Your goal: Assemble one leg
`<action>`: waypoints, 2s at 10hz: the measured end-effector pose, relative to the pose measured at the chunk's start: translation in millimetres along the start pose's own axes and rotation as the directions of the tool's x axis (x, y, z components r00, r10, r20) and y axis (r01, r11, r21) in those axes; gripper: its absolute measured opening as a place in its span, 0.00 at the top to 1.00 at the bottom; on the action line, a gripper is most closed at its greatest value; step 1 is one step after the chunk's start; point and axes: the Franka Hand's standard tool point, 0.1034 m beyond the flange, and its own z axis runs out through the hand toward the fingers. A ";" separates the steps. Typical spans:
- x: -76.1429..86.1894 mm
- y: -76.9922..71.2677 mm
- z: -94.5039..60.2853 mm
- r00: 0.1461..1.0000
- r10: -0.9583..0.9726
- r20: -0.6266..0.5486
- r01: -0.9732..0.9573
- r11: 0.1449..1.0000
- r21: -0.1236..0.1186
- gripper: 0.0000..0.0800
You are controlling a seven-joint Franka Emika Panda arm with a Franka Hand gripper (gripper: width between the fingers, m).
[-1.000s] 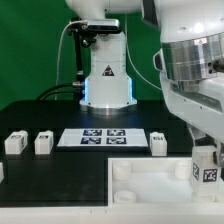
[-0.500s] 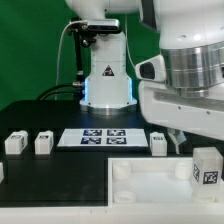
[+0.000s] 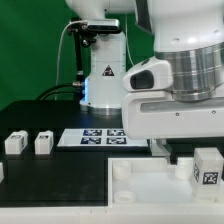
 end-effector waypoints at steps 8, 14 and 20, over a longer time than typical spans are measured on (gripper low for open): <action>0.2 -1.1 0.1 0.961 0.278 -0.006 -0.278 0.961 0.002 0.63; -9.5 -21.5 6.8 0.313 0.948 0.053 -0.946 0.307 0.100 0.63; -6.9 -13.4 4.3 0.645 0.764 0.024 -0.762 0.640 0.093 0.26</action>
Offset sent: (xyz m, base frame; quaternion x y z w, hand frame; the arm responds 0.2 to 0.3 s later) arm 0.0000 0.0000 0.0000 0.0000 0.0000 0.0000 1.0000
